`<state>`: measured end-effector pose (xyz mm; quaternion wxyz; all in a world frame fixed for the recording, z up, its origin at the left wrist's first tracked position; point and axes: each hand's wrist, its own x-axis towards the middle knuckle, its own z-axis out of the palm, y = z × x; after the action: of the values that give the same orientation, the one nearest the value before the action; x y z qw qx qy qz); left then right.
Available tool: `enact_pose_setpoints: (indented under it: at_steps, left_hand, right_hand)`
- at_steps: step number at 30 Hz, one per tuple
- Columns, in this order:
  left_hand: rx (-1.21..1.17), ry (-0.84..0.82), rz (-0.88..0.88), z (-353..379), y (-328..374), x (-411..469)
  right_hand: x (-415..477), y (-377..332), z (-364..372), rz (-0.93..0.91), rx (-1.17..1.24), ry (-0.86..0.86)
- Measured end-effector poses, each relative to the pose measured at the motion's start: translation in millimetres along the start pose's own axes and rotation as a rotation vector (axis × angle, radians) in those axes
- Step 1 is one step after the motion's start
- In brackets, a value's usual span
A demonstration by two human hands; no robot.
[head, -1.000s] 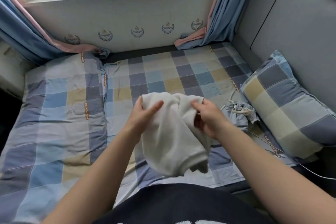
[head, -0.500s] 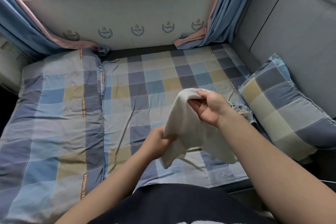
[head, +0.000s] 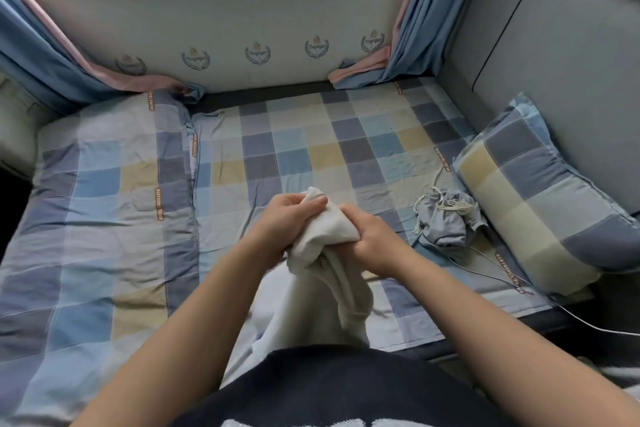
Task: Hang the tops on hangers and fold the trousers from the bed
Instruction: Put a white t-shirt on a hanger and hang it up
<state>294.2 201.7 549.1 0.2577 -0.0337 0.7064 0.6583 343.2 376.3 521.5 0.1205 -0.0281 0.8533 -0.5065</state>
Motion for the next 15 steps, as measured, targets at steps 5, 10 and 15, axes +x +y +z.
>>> enact_pose_setpoints:
  at_steps: [5,10,15]
  left_hand:
    - [-0.210,-0.010,-0.003,-19.0,-12.4,-3.2]
    - [-0.008,-0.099,0.103,-11.3,-50.6,-18.6]
    - [0.260,-0.013,0.237,-4.7,-87.5,-26.5]
  right_hand:
    - [16.6,-4.6,-4.2,0.042,0.211,0.258]
    - [23.6,-17.7,-2.3,0.233,0.442,0.286]
    - [23.8,-26.5,-6.1,0.334,0.672,0.340]
